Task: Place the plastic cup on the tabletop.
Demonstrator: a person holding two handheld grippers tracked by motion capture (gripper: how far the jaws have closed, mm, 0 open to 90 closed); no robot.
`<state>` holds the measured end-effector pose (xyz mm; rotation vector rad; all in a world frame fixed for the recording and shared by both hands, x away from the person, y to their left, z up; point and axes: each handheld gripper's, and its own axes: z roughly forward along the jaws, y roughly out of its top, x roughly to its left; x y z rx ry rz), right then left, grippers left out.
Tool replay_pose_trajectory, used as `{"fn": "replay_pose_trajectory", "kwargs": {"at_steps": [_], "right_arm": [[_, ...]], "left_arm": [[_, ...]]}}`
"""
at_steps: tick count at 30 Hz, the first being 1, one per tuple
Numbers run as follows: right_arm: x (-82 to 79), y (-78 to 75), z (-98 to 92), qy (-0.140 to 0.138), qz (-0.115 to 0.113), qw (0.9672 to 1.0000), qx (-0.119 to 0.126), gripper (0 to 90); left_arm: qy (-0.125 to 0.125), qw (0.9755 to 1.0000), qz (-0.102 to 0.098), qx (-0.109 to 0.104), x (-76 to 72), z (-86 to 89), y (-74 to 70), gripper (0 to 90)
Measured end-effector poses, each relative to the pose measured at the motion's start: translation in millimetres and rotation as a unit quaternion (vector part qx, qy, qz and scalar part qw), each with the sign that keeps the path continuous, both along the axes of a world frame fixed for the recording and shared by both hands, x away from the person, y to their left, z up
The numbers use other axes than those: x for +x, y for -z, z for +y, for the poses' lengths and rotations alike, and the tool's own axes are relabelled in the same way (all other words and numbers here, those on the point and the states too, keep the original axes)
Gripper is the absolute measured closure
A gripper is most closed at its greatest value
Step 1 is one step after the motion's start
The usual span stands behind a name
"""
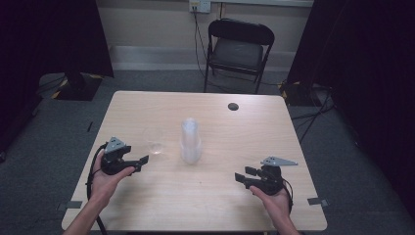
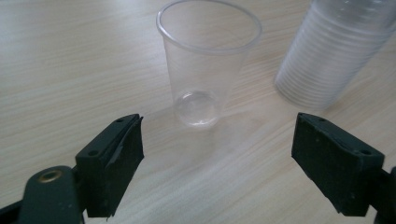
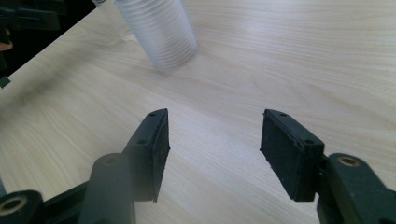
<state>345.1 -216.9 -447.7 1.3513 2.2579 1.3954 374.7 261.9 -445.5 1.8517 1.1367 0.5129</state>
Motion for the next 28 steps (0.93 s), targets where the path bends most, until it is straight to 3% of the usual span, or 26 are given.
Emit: {"fn": "replay_pose_trajectory", "kwargs": {"at_steps": [5, 9, 12, 17, 24, 26, 28], "right_arm": [[0.1, 0.0, -3.0, 0.006, -0.002, 1.0, 0.001, 42.5], [0.8, 1.0, -3.5, 0.01, -0.002, 0.9999, -0.001, 42.3], [0.8, 1.5, -2.7, 0.011, -0.006, 0.9999, -0.009, 42.1], [1.0, 2.6, -4.2, 0.014, -0.008, 0.9998, -0.012, 41.8], [2.3, 7.0, -6.7, 0.025, -0.018, 0.9991, -0.03, 39.9], [2.8, 9.1, -7.6, 0.029, -0.018, 0.9986, -0.04, 38.5], [4.2, 12.4, -8.4, 0.035, -0.02, 0.998, -0.048, 35.8]], "left_arm": [[0.005, 1.0, -0.004, -0.001, -23.6, 2.2, 2.4, 18.4], [0.011, 0.9999, 0.012, 0.002, -37.6, 2.3, 3.6, 18.4], [0.021, 0.9997, 0.012, 0.009, -49.3, 0.3, 0.8, 18.3], [0.019, 0.9998, 0.01, -0.005, -68.3, 1.1, 5.9, 15.7], [0.03, 0.9992, 0.024, -0.006, -75.8, 4.5, 23.4, 15.7], [0.031, 0.9992, 0.024, 0.003, -74.3, 5.1, 24.4, 15.7], [0.03, 0.9992, 0.024, -0.001, -72.7, 6.1, 24.2, 15.7]]}}
